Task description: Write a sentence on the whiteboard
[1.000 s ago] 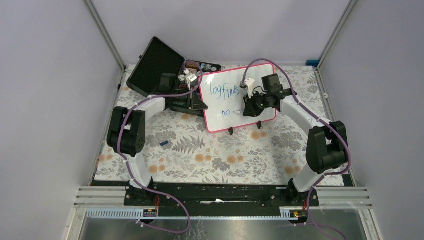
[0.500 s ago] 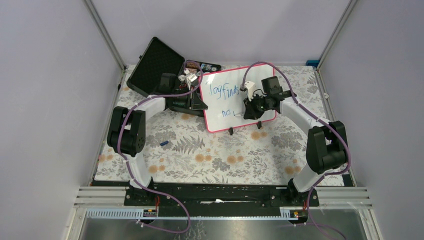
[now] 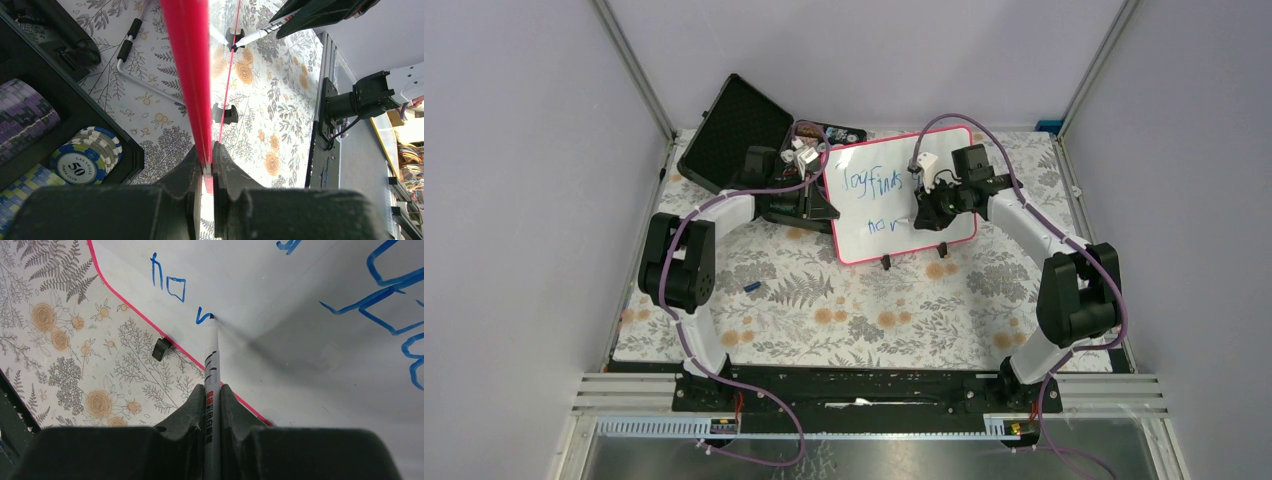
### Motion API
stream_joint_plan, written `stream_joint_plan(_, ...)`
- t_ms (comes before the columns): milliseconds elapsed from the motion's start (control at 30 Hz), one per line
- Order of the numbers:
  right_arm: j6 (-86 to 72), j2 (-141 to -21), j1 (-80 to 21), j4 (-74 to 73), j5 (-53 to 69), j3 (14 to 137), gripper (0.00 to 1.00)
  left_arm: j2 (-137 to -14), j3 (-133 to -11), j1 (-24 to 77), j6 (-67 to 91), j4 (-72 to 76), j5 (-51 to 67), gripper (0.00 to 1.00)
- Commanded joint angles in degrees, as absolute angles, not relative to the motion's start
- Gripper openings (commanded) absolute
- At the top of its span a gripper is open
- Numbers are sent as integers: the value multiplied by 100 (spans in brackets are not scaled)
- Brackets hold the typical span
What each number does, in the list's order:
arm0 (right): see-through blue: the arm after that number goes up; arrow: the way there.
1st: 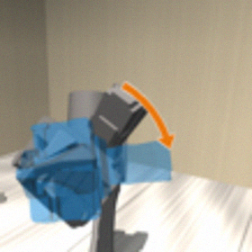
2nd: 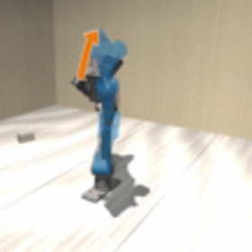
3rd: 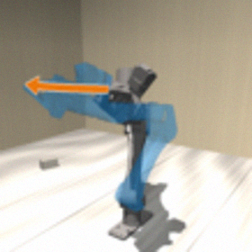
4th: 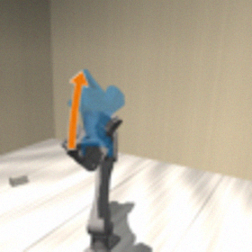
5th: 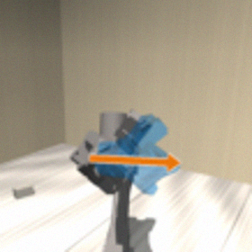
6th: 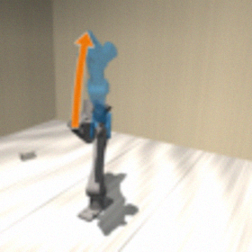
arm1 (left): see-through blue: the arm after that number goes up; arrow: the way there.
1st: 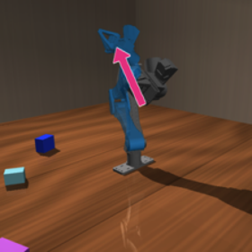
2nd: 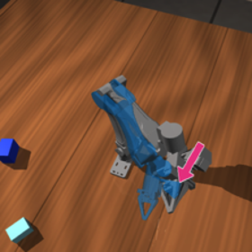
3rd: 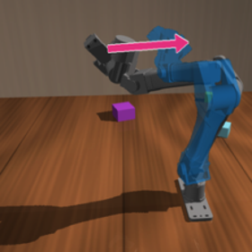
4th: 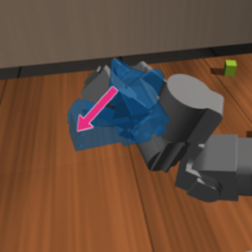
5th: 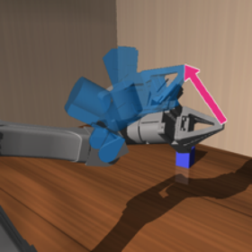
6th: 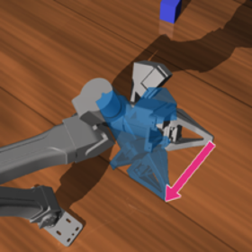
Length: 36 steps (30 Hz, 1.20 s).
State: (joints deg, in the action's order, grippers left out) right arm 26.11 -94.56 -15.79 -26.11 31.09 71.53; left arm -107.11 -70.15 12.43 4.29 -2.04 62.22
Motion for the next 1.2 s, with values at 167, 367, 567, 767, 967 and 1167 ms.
stream_joint_plan(167, 2736, -9384, -1502, -2446, 2879, 7122, 0, -10722, -7226, 1248, 71, 9, 5994, 0)
stream_joint_plan(367, 2788, -9287, -1502, -2450, 2902, 6866, 0, -10735, -7231, 1250, 64, 9, 5995, 0)
stream_joint_plan(567, 2812, -9246, -1497, -2445, 2898, 6742, 0, -10748, -7225, 1250, 66, 9, 6003, 0)
stream_joint_plan(767, 2787, -9255, -1474, -2443, 2836, 6898, 0, -10726, -7218, 1251, 70, 9, 6003, 0)
stream_joint_plan(967, 2720, -9311, -1319, -2489, 2850, 7234, 0, -10705, -7200, 1253, 62, 9, 5992, 0)
stream_joint_plan(1167, 2681, -9318, -1240, -2554, 2899, 7503, 0, -10723, -7211, 1255, 70, 9, 5996, 0)
